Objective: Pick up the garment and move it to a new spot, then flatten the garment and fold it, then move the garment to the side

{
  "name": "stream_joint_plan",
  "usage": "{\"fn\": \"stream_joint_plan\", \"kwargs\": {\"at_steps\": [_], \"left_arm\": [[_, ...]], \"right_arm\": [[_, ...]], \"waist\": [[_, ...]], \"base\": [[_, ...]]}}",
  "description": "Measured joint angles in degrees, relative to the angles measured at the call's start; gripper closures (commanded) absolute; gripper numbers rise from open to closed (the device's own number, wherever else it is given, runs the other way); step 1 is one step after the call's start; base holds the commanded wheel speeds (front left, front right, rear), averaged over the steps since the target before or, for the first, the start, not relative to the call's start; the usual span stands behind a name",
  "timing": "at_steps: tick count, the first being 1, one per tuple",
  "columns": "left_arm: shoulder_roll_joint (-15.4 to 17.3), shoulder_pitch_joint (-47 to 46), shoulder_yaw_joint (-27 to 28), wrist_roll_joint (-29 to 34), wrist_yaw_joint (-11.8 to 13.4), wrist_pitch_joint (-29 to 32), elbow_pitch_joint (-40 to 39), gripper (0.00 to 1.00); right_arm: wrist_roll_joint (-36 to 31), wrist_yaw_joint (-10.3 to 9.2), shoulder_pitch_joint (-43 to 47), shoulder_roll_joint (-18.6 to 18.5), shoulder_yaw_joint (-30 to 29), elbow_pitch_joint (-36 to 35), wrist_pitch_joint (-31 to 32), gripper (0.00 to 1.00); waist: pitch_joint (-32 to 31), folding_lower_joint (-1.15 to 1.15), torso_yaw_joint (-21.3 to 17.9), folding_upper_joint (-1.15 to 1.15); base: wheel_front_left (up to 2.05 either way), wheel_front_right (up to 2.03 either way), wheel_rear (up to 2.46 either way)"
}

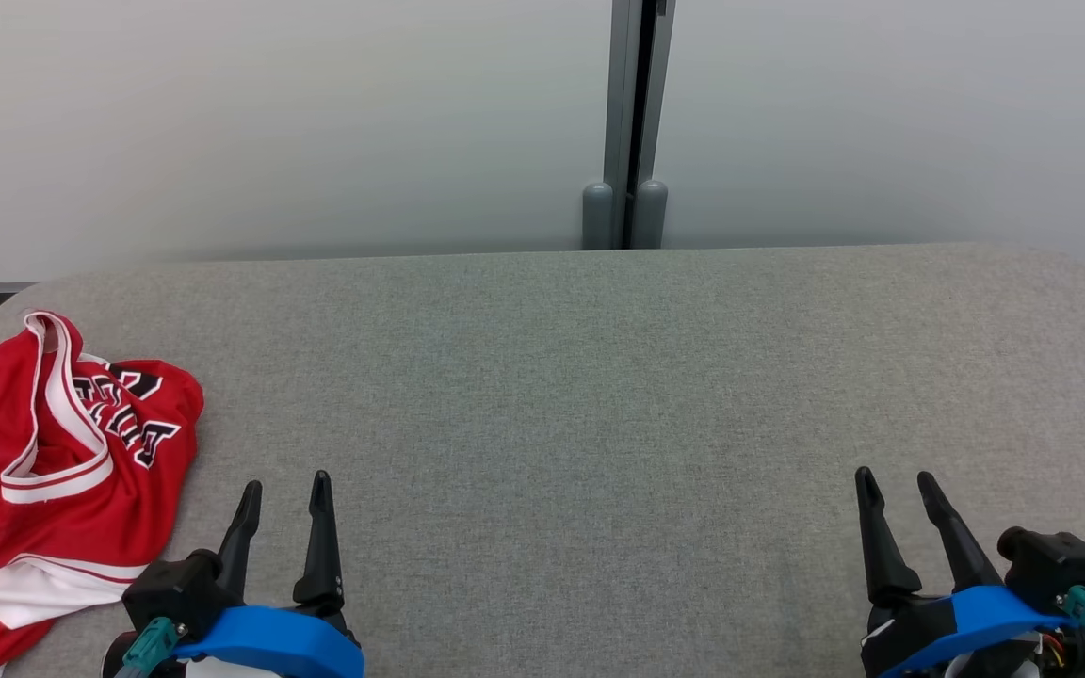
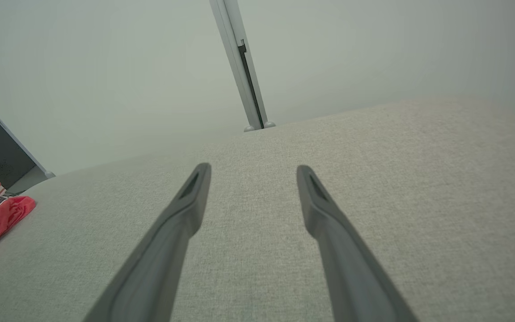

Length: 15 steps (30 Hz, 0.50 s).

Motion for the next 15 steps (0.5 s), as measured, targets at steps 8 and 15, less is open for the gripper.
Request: {"fn": "stream_joint_plan", "kwargs": {"at_steps": [8, 15], "left_arm": [[0.19, 0.57, -0.69, 1.98, 0.75, 1.37, -0.18, 0.0], [0.7, 1.0, -1.31, 4.35, 1.81, 1.87, -0.66, 0.0]], "right_arm": [[-3.34, 0.01, 0.07, -0.04, 0.47, 0.58, 0.07, 0.0], [-6.3, 0.01, 0.17, -0.09, 0.3, 0.93, 0.01, 0.0]], "waist": [[-0.05, 0.0, 0.1, 0.0], [-0.14, 0.0, 0.26, 0.0]], "base": [[0.0, 0.0, 0.0], [0.0, 0.0, 0.0]]}}
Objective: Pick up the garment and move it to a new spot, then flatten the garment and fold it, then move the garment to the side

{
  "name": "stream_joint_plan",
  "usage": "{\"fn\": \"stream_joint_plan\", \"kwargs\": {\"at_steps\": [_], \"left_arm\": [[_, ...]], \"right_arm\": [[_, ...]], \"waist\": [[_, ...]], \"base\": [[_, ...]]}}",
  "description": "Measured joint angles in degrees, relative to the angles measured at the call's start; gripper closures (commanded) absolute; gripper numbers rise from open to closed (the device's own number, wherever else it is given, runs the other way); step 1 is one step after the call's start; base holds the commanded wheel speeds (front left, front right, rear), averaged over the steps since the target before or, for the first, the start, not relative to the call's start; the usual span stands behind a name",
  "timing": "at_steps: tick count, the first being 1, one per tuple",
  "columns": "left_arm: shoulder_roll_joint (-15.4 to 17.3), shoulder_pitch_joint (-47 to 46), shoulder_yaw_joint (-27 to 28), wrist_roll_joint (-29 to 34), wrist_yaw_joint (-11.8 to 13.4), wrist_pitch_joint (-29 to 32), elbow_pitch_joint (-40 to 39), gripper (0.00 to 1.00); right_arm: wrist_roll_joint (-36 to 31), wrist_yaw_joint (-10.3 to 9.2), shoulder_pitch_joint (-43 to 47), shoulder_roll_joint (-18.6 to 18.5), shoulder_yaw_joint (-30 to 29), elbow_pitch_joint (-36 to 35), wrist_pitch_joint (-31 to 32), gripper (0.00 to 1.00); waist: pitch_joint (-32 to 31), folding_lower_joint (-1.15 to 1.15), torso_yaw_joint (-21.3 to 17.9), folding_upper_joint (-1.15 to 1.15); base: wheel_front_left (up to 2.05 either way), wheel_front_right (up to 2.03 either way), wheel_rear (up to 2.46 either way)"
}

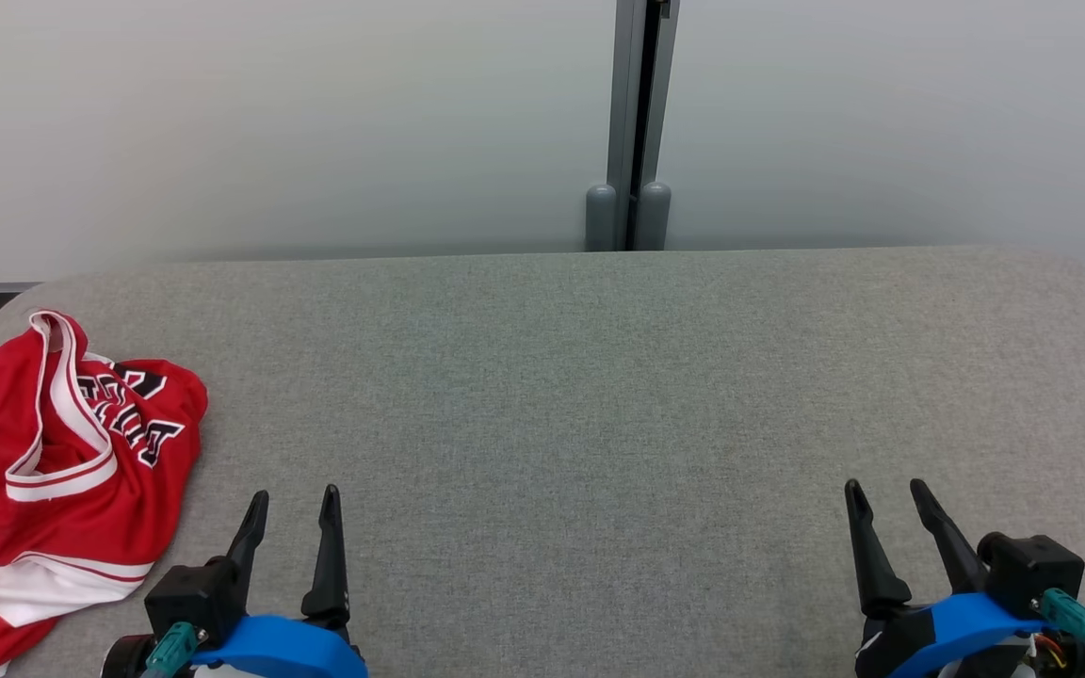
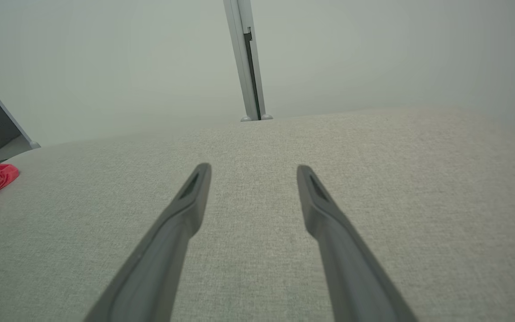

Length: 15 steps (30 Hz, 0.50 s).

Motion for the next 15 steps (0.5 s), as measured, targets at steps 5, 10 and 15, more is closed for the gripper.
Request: {"fn": "stream_joint_plan", "kwargs": {"at_steps": [5, 10, 15], "left_arm": [[0.25, 0.36, 0.01, 1.1, 0.94, 0.26, -0.09, 0.0], [0.45, 0.69, -0.14, 2.19, 1.49, 0.49, -0.45, 0.0], [0.56, 1.03, -0.35, 3.28, 2.04, 0.59, -0.76, 0.0]], "right_arm": [[-1.98, 0.02, 0.13, -0.02, -0.38, 0.08, -0.1, 0.0], [-3.69, 0.02, 0.15, -0.05, -0.63, -0.03, -0.89, 0.0], [-5.45, 0.07, 0.33, -0.08, -0.83, -0.18, -1.57, 0.0]], "waist": [[-0.11, 0.0, -0.06, 0.0], [-0.11, 0.0, -0.07, 0.0], [-0.06, 0.0, -0.12, 0.0]], "base": [[0.0, 0.0, 0.0], [0.0, 0.0, 0.0], [0.0, 0.0, 0.0]]}}
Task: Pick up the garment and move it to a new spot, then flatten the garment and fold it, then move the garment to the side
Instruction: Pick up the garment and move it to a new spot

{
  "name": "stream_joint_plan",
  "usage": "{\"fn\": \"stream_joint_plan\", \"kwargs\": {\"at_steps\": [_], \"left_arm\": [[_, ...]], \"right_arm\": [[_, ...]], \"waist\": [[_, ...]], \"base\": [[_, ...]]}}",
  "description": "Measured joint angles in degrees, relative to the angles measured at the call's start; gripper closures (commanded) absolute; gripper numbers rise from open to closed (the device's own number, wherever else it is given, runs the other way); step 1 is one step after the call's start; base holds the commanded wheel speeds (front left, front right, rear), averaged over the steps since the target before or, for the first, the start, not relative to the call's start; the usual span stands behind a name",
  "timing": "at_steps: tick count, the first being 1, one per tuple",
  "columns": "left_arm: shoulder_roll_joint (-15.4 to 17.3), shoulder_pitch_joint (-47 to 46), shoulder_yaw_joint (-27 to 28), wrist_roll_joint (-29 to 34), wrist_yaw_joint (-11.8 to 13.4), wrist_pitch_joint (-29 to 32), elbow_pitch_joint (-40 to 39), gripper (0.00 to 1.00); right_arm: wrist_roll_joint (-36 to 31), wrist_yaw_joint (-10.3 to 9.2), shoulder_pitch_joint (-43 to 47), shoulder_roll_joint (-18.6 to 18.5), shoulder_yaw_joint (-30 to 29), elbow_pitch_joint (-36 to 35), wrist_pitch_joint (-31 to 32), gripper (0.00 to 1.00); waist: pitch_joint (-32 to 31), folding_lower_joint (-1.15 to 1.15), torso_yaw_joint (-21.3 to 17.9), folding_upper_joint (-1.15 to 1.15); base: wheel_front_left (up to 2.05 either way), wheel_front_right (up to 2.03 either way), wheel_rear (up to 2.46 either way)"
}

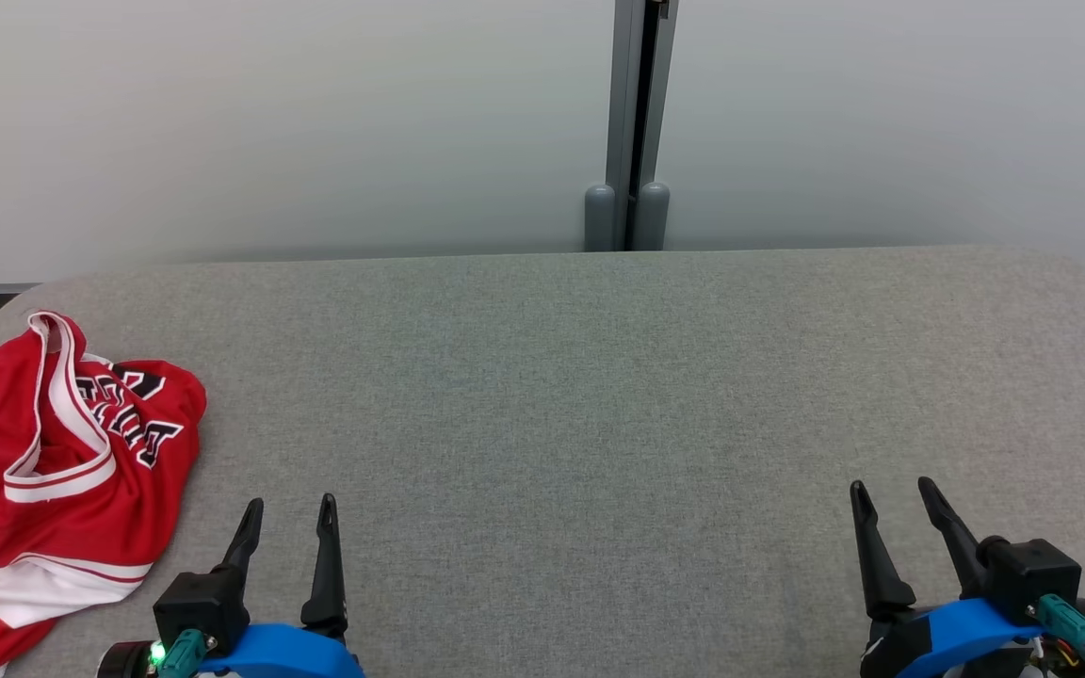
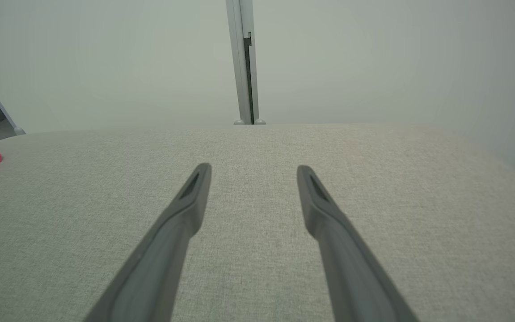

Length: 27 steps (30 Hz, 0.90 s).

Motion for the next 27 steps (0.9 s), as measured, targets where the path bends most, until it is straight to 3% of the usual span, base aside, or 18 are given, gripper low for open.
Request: {"fn": "stream_joint_plan", "kwargs": {"at_steps": [16, 21, 27], "left_arm": [[0.31, 0.25, -0.26, -0.76, 0.33, -0.19, -0.88, 0.0], [0.45, 0.22, -0.51, -0.77, 0.44, -0.35, -0.99, 0.0], [1.37, 0.23, -0.25, -0.74, 1.07, -0.26, -1.69, 0.0]], "right_arm": [[0.3, 0.0, 0.39, -0.04, -0.53, -0.44, -0.92, 0.0], [0.38, 0.0, 0.81, -0.05, -0.42, -1.19, -0.99, 0.0], [0.82, 0.0, 1.08, -0.07, 0.03, -2.24, -1.41, 0.0]], "waist": [[-0.37, 0.0, 0.54, 0.0], [-0.88, 0.0, 3.12, 0.0], [-1.79, 0.0, 8.84, 0.0]], "base": [[0.0, 0.0, 0.0], [0.0, 0.0, 0.0], [0.0, 0.0, 0.0]]}}
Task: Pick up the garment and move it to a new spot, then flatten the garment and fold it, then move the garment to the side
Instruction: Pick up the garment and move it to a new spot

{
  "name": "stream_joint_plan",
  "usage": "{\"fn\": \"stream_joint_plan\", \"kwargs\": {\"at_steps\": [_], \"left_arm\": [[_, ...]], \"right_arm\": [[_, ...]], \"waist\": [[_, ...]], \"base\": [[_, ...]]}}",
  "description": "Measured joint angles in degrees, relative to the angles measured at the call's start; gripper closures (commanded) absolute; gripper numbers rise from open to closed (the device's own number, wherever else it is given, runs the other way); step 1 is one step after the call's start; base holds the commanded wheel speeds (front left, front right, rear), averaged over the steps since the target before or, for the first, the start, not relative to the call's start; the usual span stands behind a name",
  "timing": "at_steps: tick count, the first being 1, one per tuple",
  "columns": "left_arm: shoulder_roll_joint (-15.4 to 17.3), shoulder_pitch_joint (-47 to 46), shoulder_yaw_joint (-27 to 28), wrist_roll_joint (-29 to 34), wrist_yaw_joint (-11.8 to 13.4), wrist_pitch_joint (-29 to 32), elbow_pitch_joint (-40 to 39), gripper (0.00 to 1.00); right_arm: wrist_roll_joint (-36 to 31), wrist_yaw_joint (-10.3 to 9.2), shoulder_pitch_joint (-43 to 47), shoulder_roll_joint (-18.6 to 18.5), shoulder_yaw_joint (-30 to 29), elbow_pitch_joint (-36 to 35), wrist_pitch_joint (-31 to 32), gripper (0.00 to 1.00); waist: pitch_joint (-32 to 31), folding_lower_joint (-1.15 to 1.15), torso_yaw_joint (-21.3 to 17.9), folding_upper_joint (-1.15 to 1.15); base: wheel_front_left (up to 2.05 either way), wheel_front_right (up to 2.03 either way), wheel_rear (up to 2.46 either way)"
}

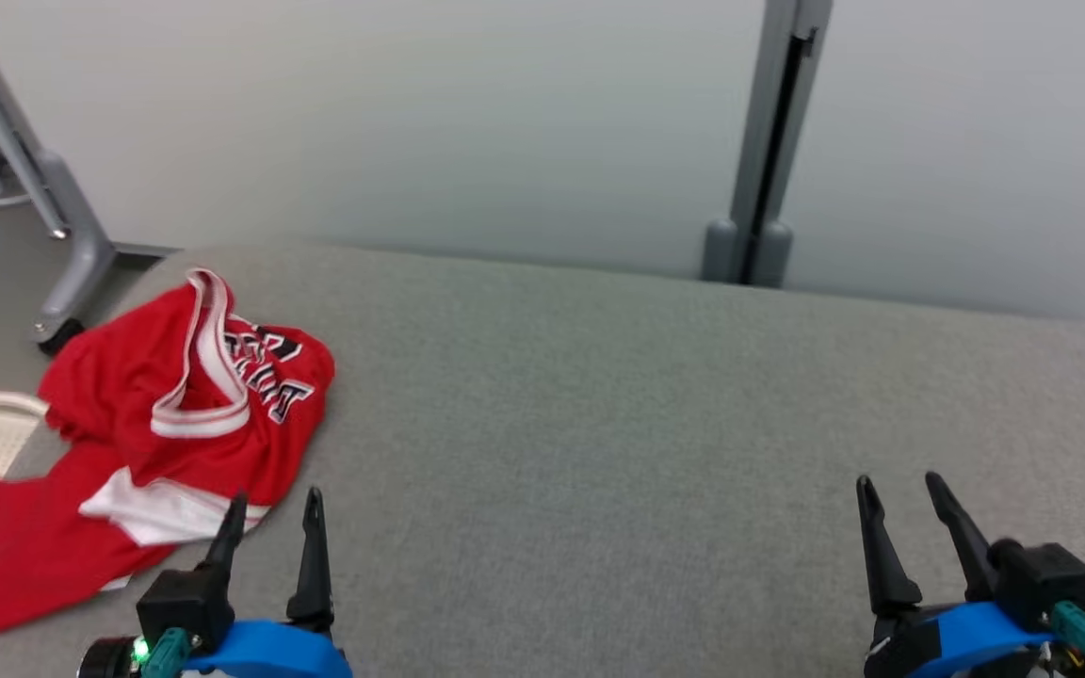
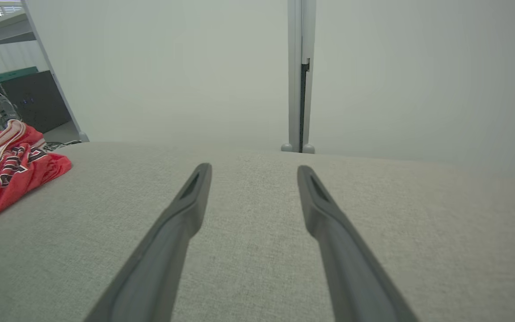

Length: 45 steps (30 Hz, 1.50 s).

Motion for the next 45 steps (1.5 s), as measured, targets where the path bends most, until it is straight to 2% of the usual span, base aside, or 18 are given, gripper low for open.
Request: {"fn": "stream_joint_plan", "kwargs": {"at_steps": [13, 19, 28, 33, 39, 45], "left_arm": [[1.44, 1.31, 0.65, -0.38, 1.54, 0.77, -2.36, 0.0], [2.02, 2.91, 1.21, -0.43, 2.83, 1.67, -4.53, 0.0], [2.46, 4.58, 2.36, -0.98, 4.39, 1.35, -6.82, 0.0], [2.5, 4.09, 2.75, -3.14, 3.54, 3.49, -7.87, 0.0], [7.93, -4.99, 7.0, -6.36, 1.76, 10.04, -11.02, 0.0], [12.62, -16.28, 11.92, -11.54, 0.73, 17.58, -7.66, 0.0]], "right_arm": [[0.74, 0.0, 0.66, 0.01, 1.35, -1.0, -0.82, 0.0], [0.91, 0.0, 0.64, 0.01, 2.32, -0.59, -0.65, 0.0], [0.89, 0.0, -0.67, 0.0, 3.74, 0.11, -0.32, 0.0], [1.0, 0.0, -0.62, 0.0, 3.45, 0.48, -0.36, 0.0], [0.94, 0.0, -0.43, 0.0, 3.08, -0.34, -0.52, 0.0], [0.32, 0.0, -1.76, -0.01, 3.85, -1.69, 0.11, 0.0]], "waist": [[-0.69, 0.0, 14.61, 0.0], [0.04, -0.01, 18.9, -0.01], [1.68, 0.0, 19.89, 0.0], [1.75, 0.0, 19.73, 0.0], [3.2, 0.01, 17.99, 0.0], [7.13, 0.01, 13.63, 0.0]], "base": [[0.0, 0.0, 0.0], [0.0, 0.0, 0.0], [0.0, 0.0, 0.0], [0.0, 0.0, 0.0], [0.0, 0.0, 0.0], [0.0, 0.0, 0.0]]}}
